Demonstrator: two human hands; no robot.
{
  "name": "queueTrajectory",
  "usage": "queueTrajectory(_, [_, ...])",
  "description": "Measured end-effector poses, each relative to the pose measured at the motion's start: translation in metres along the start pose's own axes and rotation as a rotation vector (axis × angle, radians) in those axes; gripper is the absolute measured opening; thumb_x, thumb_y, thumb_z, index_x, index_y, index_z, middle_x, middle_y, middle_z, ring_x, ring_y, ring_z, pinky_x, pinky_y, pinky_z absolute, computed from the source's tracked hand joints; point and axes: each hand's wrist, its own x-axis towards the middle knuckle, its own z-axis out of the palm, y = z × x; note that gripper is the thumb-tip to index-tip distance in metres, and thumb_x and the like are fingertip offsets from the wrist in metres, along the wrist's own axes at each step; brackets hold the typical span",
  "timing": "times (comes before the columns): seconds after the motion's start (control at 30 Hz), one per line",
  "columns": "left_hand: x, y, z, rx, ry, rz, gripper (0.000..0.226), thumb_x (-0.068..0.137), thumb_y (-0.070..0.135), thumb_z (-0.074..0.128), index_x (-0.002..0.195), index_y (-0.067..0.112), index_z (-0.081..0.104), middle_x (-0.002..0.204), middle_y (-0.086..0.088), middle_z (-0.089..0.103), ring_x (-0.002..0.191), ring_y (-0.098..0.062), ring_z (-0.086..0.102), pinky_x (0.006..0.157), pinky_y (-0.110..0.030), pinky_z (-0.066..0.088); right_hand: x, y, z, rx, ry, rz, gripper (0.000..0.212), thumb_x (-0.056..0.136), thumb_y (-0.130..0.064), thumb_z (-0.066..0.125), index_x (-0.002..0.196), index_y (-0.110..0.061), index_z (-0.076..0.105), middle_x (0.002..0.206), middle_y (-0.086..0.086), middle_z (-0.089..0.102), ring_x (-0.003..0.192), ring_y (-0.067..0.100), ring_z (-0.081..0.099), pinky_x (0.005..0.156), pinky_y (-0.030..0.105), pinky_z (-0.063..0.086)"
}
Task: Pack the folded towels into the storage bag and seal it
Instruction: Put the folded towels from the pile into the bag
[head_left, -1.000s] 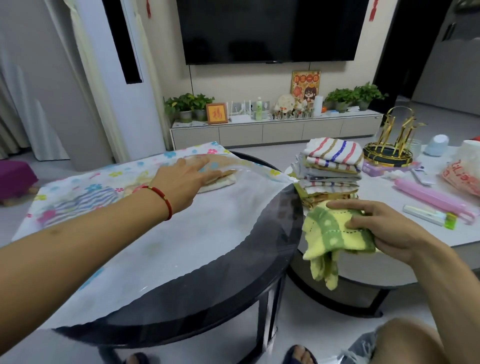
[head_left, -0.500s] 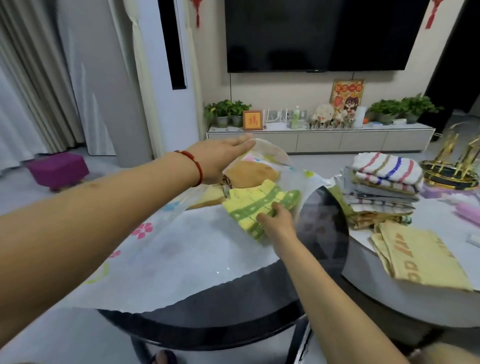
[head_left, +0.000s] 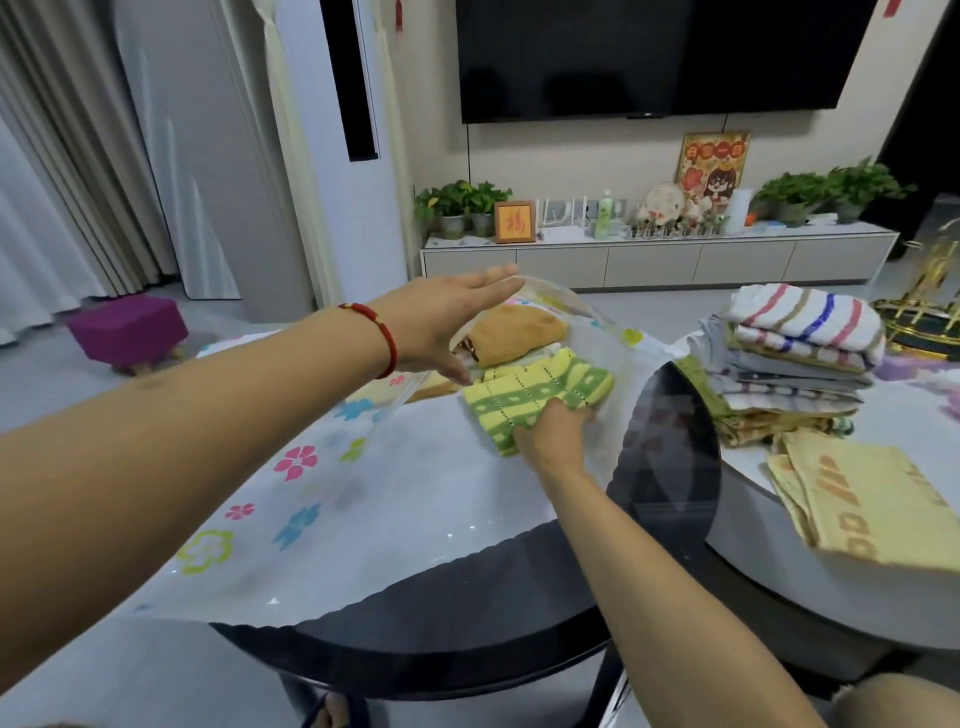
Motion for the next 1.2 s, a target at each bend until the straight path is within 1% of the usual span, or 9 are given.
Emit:
queueTrajectory(0.13, [0.001,0.001,0.003,-0.02,0.013,0.012,0.121,0.066,0.036,0.089,0.157,0.029,0.009,0.165,0.012,0.005,0.129,-0.021,0.046,0.097,-0.029,0.039,-0.01,0.002,0.016,-0.224,0.036,-0.156,0.053,0.084,0.012,0.061,0.133,-0.008,0.051,0.154,0.029,0.019,0.122,0.046,0.047,0.088,0.037,0.043])
queueTrajectory(0.27, [-0.001,0.005,0.002,-0.02,-0.018,0.012,0.12,0.067,0.031,0.089,0.157,0.028,0.01,0.164,0.013,0.004,0.138,-0.02,0.038,0.104,-0.031,0.037,0.007,0.007,0.013,-0.367,-0.041,-0.225,0.03,0.093,0.004,0.056,0.123,0.0,0.058,0.142,0.026,0.038,0.127,0.041,0.045,0.102,0.036,0.04])
queueTrajectory(0.43, [-0.003,0.014,0.007,0.013,-0.026,0.018,0.118,0.068,0.038,0.087,0.157,0.029,0.01,0.164,0.014,0.003,0.14,-0.019,0.036,0.099,-0.03,0.04,0.001,0.005,-0.013,-0.459,-0.083,-0.389,0.041,0.096,-0.004,0.046,0.136,-0.008,0.055,0.137,0.019,0.046,0.112,0.044,0.058,0.086,0.042,0.049])
queueTrajectory(0.57, [0.001,0.028,0.02,0.064,0.013,-0.004,0.111,0.07,0.051,0.082,0.155,0.037,0.011,0.164,0.014,0.005,0.131,-0.025,0.042,0.084,-0.03,0.043,-0.031,0.04,-0.066,-0.401,0.018,-0.662,0.025,0.092,-0.026,0.053,0.111,-0.023,0.07,0.104,-0.003,0.07,0.092,0.024,0.065,0.075,0.042,0.057])
queueTrajectory(0.67, [0.01,0.041,0.029,0.071,0.06,-0.013,0.107,0.071,0.055,0.079,0.154,0.038,0.012,0.164,0.01,0.012,0.123,-0.03,0.044,0.084,-0.04,0.048,-0.04,0.089,-0.123,-0.313,0.199,-0.719,0.023,0.086,-0.034,0.052,0.075,-0.021,0.066,0.065,-0.007,0.065,0.056,0.018,0.057,0.054,0.036,0.052])
queueTrajectory(0.8, [0.025,0.055,0.033,0.057,0.11,-0.038,0.103,0.072,0.057,0.077,0.153,0.036,0.017,0.162,0.005,0.02,0.123,-0.032,0.042,0.091,-0.048,0.05,-0.003,0.161,-0.184,-0.217,0.423,-0.301,0.03,0.086,-0.034,0.048,0.061,-0.019,0.056,0.06,0.005,0.06,0.057,0.026,0.053,0.052,0.034,0.041])
queueTrajectory(0.9, [0.035,0.062,0.037,0.043,0.099,-0.048,0.1,0.073,0.057,0.076,0.153,0.036,0.019,0.162,0.004,0.02,0.127,-0.033,0.04,0.097,-0.052,0.048,0.03,0.223,-0.206,-0.406,0.365,0.113,0.031,0.101,-0.033,0.047,0.1,-0.017,0.073,0.115,0.022,0.067,0.108,0.041,0.058,0.09,0.048,0.051])
queueTrajectory(1.0, [0.042,0.066,0.043,0.017,0.076,-0.039,0.101,0.073,0.058,0.075,0.153,0.036,0.018,0.163,0.003,0.019,0.132,-0.035,0.038,0.102,-0.054,0.044,0.046,0.266,-0.213,-0.489,0.282,0.404,0.034,0.104,-0.031,0.046,0.133,-0.025,0.062,0.148,0.027,0.042,0.136,0.046,0.037,0.116,0.052,0.027])
queueTrajectory(1.2, [0.04,0.067,0.051,0.001,0.097,0.006,0.096,0.072,0.052,0.079,0.151,0.035,0.027,0.161,-0.002,0.025,0.134,-0.036,0.039,0.109,-0.052,0.036,0.06,0.288,-0.243,-0.39,0.233,0.55,0.06,0.084,-0.058,0.072,0.135,-0.035,0.05,0.137,0.024,0.05,0.129,0.045,0.043,0.107,0.052,0.026])
